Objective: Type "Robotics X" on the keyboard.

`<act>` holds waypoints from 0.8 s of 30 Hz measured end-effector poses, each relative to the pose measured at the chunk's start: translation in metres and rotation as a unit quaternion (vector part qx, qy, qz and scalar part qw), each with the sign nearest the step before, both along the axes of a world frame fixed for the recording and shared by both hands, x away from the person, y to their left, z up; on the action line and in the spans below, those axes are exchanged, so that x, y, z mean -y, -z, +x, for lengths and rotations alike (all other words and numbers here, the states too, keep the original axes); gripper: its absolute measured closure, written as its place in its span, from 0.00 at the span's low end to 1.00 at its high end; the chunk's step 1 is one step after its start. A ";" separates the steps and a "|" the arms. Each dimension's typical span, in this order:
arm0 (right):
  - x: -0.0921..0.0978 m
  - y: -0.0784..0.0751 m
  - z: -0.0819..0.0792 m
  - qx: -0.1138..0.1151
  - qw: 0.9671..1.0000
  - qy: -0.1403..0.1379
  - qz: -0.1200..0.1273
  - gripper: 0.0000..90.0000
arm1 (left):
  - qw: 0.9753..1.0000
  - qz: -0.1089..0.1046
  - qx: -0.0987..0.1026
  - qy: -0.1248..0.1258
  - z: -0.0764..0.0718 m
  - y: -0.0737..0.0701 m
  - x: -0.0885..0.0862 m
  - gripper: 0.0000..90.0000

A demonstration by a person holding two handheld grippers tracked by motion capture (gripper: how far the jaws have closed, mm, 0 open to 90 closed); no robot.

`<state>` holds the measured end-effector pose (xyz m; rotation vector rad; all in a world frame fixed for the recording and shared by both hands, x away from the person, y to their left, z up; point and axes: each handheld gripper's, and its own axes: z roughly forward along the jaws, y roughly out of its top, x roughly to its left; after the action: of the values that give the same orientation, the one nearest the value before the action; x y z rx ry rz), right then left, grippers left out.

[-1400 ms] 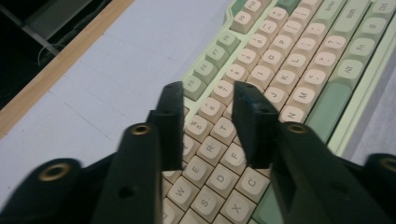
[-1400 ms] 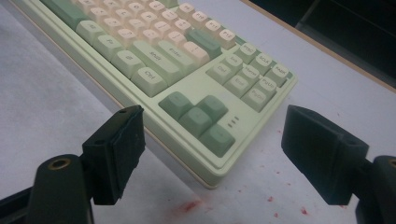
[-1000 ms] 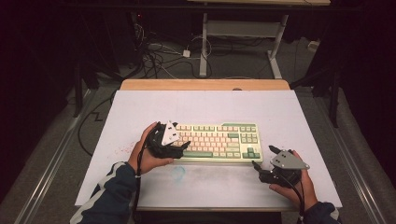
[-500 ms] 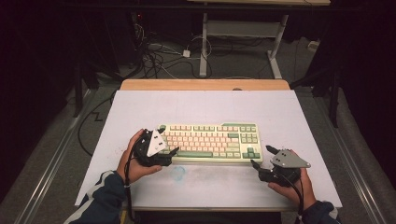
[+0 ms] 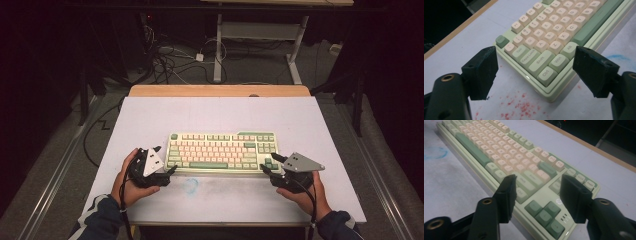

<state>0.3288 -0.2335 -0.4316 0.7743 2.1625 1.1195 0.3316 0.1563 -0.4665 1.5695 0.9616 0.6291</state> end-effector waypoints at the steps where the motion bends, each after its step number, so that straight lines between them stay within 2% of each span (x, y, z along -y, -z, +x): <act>1: -0.002 -0.002 0.001 -0.005 1.000 -0.001 0.002 0.61 | 1.000 0.005 -0.002 -0.001 -0.001 0.001 -0.002 0.21; 5: -0.010 -0.008 0.007 -0.014 1.000 -0.015 0.008 0.74 | 1.000 0.000 -0.007 -0.006 -0.005 0.004 -0.005 0.21; 9: -0.022 -0.014 0.015 -0.019 0.999 -0.034 0.004 0.89 | 1.000 0.007 -0.010 -0.009 -0.006 0.006 -0.009 0.21; 12: -0.036 -0.016 0.023 -0.030 0.998 -0.047 -0.002 0.99 | 1.000 0.005 -0.013 -0.011 -0.005 0.006 -0.010 0.21; 17: -0.062 -0.016 0.036 -0.044 0.996 -0.072 -0.023 1.00 | 1.000 0.002 -0.015 -0.008 -0.004 0.006 -0.008 0.21; 19: -0.072 -0.016 0.042 -0.048 0.995 -0.079 -0.028 1.00 | 1.000 0.009 -0.017 -0.006 -0.004 0.007 -0.008 0.21; 23: -0.092 -0.015 0.054 -0.057 0.993 -0.091 -0.039 1.00 | 1.000 0.002 -0.023 -0.010 -0.004 0.009 -0.008 0.21; 24: -0.096 -0.014 0.058 -0.057 0.993 -0.095 -0.044 1.00 | 1.000 0.008 -0.026 -0.010 -0.005 0.010 -0.009 0.21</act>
<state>0.3865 -0.1374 -0.4172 0.6158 2.4054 1.0875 0.3264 0.1658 -0.4765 1.5993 1.0151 0.6143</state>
